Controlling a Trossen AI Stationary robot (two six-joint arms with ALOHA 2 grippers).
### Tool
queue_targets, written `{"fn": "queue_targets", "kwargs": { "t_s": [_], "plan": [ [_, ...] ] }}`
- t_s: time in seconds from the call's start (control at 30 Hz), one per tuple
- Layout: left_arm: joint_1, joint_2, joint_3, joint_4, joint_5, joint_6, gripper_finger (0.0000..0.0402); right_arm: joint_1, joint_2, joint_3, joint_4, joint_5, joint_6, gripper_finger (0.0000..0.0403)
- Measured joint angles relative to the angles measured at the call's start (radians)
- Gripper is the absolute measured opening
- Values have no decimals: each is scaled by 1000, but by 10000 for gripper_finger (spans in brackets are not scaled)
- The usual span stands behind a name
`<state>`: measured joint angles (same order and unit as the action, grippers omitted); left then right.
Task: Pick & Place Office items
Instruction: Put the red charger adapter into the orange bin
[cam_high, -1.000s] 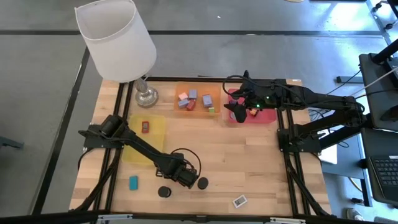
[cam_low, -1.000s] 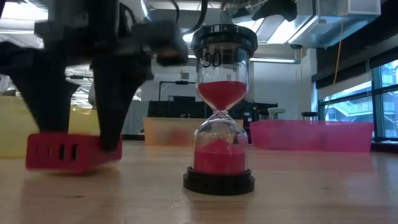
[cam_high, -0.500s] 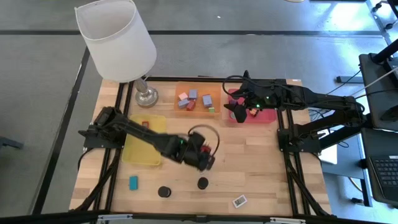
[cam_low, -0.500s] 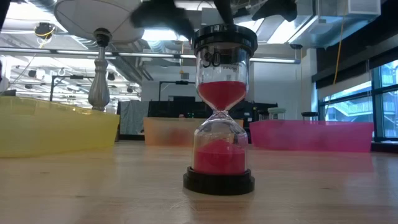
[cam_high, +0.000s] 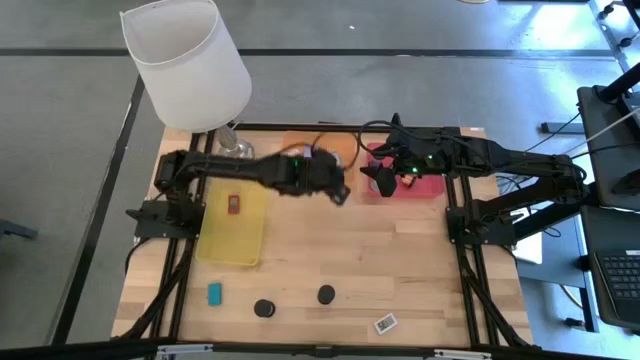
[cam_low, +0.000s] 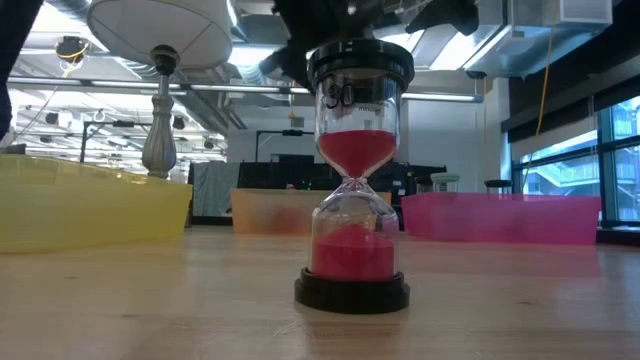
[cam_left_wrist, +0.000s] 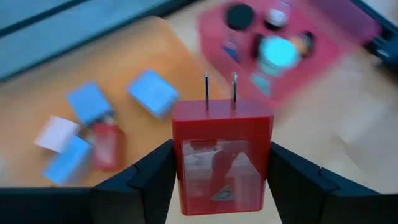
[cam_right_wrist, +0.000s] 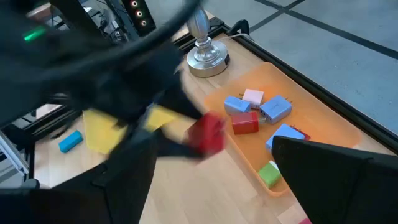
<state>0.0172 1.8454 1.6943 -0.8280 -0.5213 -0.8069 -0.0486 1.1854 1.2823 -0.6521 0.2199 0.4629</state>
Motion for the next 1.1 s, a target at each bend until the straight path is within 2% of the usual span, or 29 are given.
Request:
{"fn": "queue_targets", "kwargs": {
  "t_s": [0.27,0.53,0.77,1.0,1.1],
  "plan": [
    [176,0,0,0,-11,59,216,0,0,0,0,0,0,322],
    [289,10,-1,-2,-45,62,216,0,0,0,0,32,0,322],
    [327,12,-34,2,-118,61,216,0,0,0,0,34,0,322],
    [335,12,-111,72,-114,60,216,0,0,0,0,36,-1,322],
    [334,12,-148,74,-111,40,216,0,0,0,0,70,-1,322]
  ]
}}
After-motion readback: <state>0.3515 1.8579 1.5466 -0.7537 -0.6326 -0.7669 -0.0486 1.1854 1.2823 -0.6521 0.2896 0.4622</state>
